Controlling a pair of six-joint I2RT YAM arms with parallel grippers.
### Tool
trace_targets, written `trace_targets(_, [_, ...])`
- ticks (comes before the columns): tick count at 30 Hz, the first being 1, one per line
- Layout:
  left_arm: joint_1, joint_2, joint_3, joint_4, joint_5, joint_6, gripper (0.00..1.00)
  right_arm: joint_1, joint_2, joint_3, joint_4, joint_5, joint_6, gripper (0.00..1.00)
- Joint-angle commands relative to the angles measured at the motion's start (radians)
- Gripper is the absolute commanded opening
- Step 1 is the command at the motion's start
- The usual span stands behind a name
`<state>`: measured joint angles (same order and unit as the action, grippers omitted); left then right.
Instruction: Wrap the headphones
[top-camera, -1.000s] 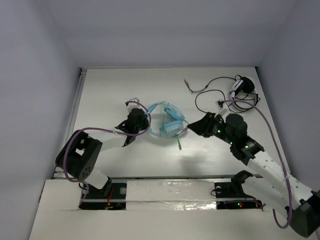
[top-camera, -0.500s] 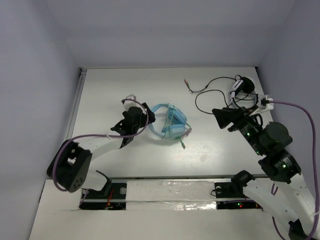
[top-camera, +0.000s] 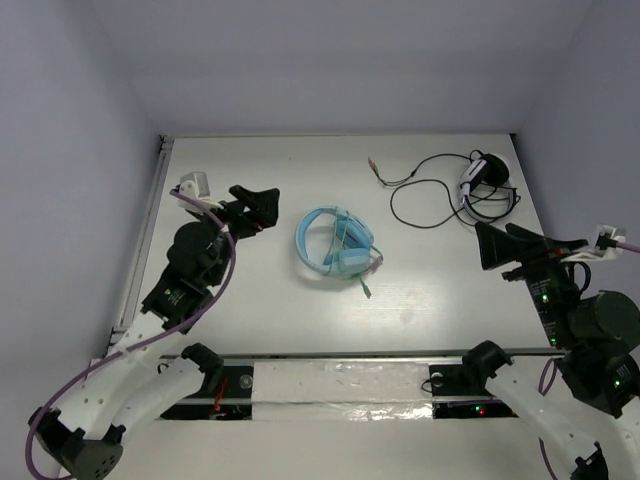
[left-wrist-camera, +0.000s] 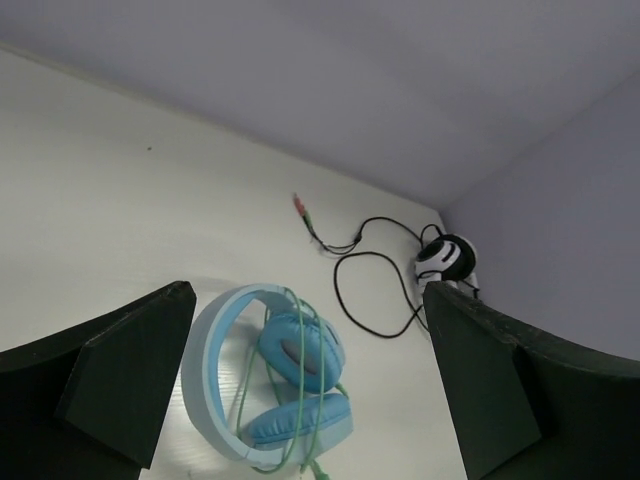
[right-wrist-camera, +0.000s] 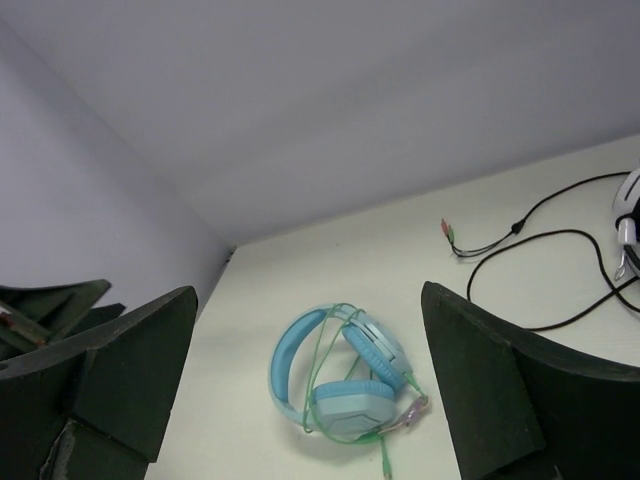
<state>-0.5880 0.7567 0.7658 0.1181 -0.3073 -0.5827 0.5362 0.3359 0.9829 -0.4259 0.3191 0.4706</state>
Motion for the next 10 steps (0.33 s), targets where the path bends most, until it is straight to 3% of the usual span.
trace_targets(1, [-0.004, -0.068, 0.073, -0.081, 0.039, 0.060, 0.99, -0.004, -0.040, 0.046, -0.066, 0.034, -0.017, 1.00])
trace_targets(10, [-0.004, -0.162, 0.082, -0.106, 0.077, 0.075, 0.99, -0.004, -0.081, 0.054, -0.088, -0.006, -0.001, 1.00])
